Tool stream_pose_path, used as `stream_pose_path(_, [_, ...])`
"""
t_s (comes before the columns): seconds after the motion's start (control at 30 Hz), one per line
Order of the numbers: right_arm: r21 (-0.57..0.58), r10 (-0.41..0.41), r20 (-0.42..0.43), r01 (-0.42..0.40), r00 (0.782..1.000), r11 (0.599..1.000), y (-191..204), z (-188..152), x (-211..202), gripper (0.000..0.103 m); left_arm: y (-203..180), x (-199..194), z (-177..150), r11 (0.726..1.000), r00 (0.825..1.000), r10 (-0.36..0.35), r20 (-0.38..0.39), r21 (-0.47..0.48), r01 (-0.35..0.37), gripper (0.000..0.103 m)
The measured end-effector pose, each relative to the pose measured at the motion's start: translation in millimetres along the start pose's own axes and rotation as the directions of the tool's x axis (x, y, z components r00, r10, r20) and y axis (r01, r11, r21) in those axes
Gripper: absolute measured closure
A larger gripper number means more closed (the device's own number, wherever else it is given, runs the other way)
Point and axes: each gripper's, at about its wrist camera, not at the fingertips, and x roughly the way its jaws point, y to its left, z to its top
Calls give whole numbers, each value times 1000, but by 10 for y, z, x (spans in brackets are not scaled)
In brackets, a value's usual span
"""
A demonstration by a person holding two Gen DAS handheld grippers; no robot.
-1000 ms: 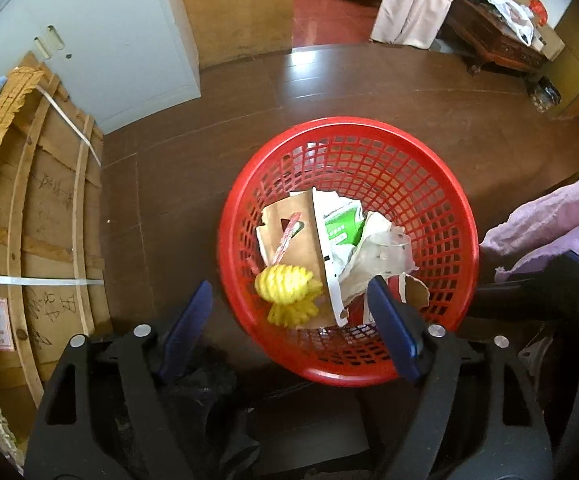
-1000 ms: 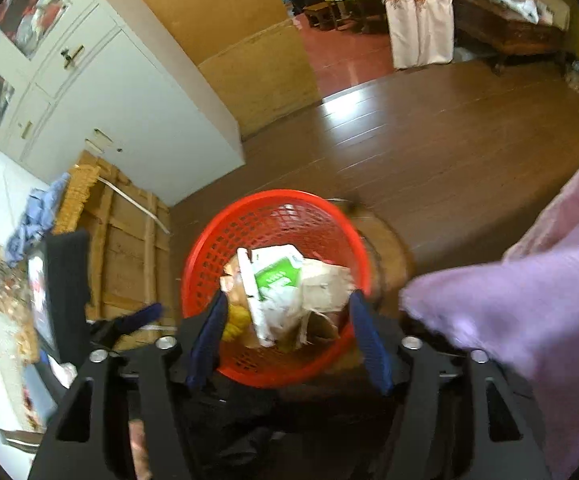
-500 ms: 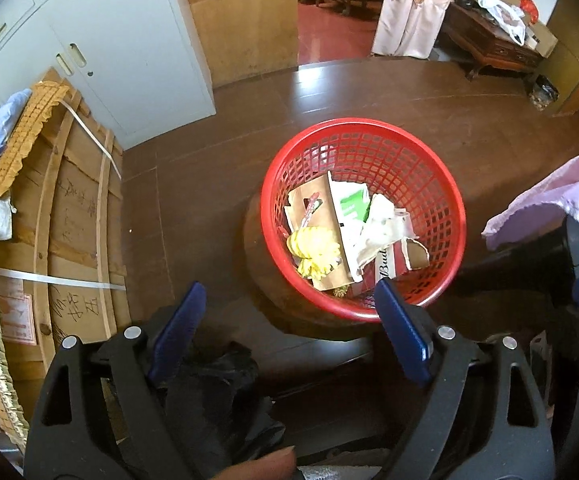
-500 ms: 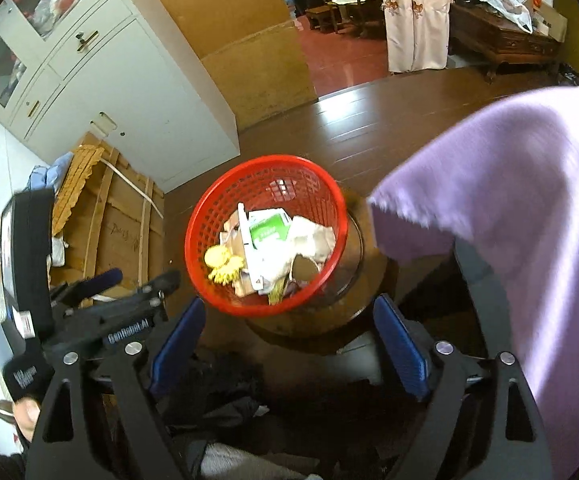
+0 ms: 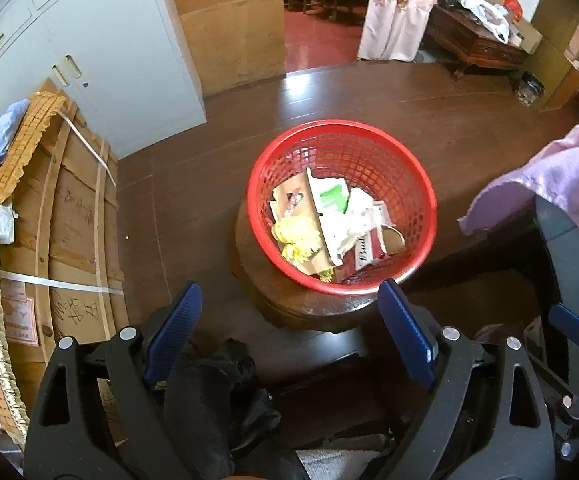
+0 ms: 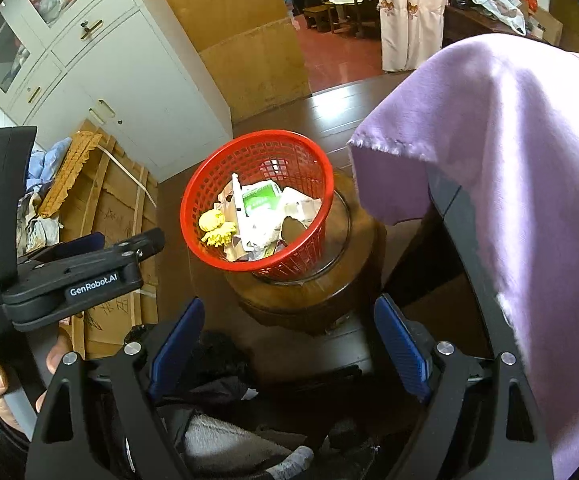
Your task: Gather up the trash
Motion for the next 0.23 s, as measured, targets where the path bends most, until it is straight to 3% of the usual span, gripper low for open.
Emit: stream_pose_path(0.23, [14,1,28,-1,1000,1000,-18,-83,-143,14,-110,-223,-69,1000,999,-3,41,27,2,16])
